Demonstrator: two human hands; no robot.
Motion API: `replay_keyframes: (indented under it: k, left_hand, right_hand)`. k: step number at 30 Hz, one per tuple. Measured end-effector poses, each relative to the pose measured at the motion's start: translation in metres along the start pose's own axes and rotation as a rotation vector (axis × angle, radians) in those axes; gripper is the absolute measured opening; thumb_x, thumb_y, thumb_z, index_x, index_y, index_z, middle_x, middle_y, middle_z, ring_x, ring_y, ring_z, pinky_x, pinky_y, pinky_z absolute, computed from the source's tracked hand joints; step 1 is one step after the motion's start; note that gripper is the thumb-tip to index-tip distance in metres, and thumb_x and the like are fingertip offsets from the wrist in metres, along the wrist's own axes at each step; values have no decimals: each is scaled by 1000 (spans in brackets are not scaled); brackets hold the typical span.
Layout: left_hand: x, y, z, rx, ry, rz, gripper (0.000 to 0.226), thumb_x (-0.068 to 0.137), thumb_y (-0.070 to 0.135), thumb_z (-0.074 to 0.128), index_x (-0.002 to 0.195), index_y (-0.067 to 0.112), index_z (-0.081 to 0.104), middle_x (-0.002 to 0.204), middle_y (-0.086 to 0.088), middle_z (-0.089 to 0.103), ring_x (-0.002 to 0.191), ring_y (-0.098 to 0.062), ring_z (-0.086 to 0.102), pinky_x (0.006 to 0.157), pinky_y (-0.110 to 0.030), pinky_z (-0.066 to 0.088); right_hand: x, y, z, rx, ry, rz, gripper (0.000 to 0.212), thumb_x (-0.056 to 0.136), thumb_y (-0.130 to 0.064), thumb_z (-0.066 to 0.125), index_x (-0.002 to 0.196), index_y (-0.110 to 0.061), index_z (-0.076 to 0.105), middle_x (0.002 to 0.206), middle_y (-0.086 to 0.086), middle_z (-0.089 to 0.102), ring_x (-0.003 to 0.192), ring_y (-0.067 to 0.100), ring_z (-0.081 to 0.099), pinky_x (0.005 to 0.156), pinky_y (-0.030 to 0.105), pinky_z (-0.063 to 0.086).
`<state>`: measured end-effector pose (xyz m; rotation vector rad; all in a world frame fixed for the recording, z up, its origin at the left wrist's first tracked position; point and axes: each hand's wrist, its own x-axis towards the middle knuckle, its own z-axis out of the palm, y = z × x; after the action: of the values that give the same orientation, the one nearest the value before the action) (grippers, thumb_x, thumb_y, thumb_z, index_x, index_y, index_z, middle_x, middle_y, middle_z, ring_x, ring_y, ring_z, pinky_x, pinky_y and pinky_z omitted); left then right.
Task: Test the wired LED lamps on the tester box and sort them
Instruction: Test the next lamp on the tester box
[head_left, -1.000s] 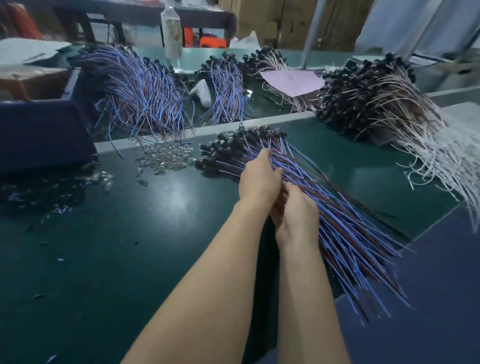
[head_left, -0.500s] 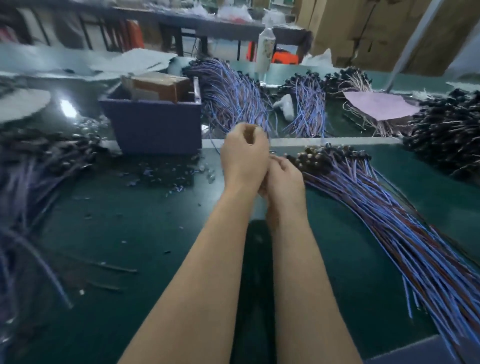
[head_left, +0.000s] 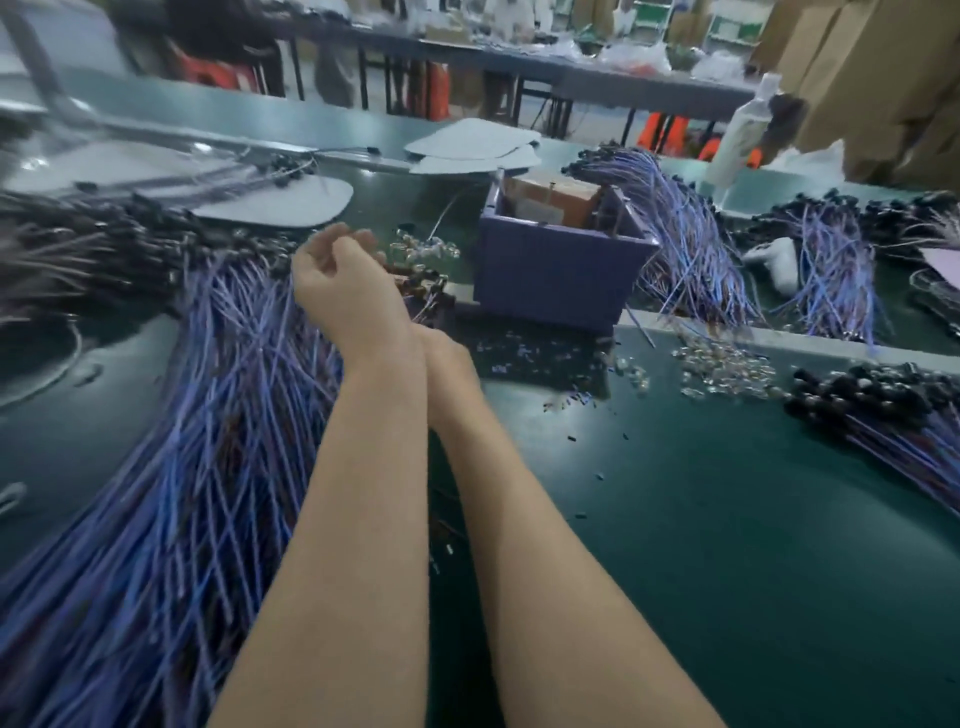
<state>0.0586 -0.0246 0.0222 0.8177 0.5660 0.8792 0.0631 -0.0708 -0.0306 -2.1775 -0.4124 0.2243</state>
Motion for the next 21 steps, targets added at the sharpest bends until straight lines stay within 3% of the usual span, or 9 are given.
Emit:
replay_keyframes:
  k: [4, 7, 8, 10, 12, 14, 16, 18, 21]
  left_hand:
    - [8, 3, -4, -47, 24, -46, 20, 90, -3, 37, 94, 11, 52, 81, -3, 60, 61, -10, 50, 62, -24, 42]
    - [6, 1, -4, -60, 26, -72, 20, 90, -2, 38, 94, 13, 51, 81, -1, 61, 60, -9, 51, 62, -24, 42]
    - [4, 0, -3, -69, 22, -75, 20, 91, -2, 37, 94, 13, 50, 80, -1, 61, 60, -9, 51, 61, -24, 42]
    - [-3, 0, 1, -94, 1, -71, 21, 92, -1, 36, 94, 16, 47, 78, 0, 61, 58, -9, 50, 57, -22, 40]
    - [-12, 2, 6, -127, -52, -62, 20, 93, 1, 37, 91, 18, 46, 75, 0, 61, 55, -8, 49, 54, -21, 39]
    - [-22, 4, 12, -122, -122, -57, 17, 93, 3, 39, 90, 16, 49, 68, 1, 59, 52, -8, 47, 53, -21, 38]
    - [-33, 5, 17, -132, -206, -64, 16, 91, 3, 41, 85, 12, 52, 57, 2, 51, 47, -9, 40, 48, -22, 33]
    - [-45, 4, 21, -152, -316, -78, 17, 91, 4, 42, 78, 11, 51, 51, 3, 44, 43, -9, 33, 43, -22, 27]
    - [-64, -7, 27, -71, -566, -45, 28, 93, 11, 43, 65, 13, 49, 45, 5, 40, 38, -7, 29, 38, -17, 24]
  right_hand:
    - [7, -13, 12, -43, -11, 40, 33, 91, -15, 50, 58, -12, 44, 73, 7, 56, 84, 37, 53, 61, 27, 29]
    - [1, -12, 12, 371, 150, 165, 44, 82, -2, 55, 40, -16, 50, 48, -4, 47, 61, 25, 36, 54, 30, 31]
    - [2, -11, 11, 519, 192, 191, 40, 81, 0, 57, 45, -19, 55, 54, -3, 52, 63, 23, 40, 59, 35, 39]
    - [1, -11, 5, 683, 236, 227, 14, 83, -2, 62, 79, -15, 59, 79, 6, 60, 71, 20, 52, 71, 38, 49]
    - [-2, -12, -5, 809, 206, 273, 15, 87, -1, 60, 100, -3, 52, 85, 8, 58, 64, 11, 53, 62, 26, 48]
    - [-10, -14, -20, 925, 138, 276, 6, 91, 1, 54, 85, 0, 54, 68, 7, 60, 47, 5, 52, 47, 16, 45]
    - [-18, -12, -36, 989, 136, 186, 18, 92, 0, 53, 74, -3, 56, 63, 8, 60, 50, 10, 54, 51, 19, 47]
    - [-26, -10, -56, 1006, 253, 52, 14, 92, -6, 57, 78, -5, 59, 72, 10, 60, 65, 18, 56, 64, 29, 49]
    - [-39, -1, -100, 1140, 503, -77, 12, 93, -6, 56, 81, -7, 58, 67, 4, 63, 61, 14, 59, 64, 23, 53]
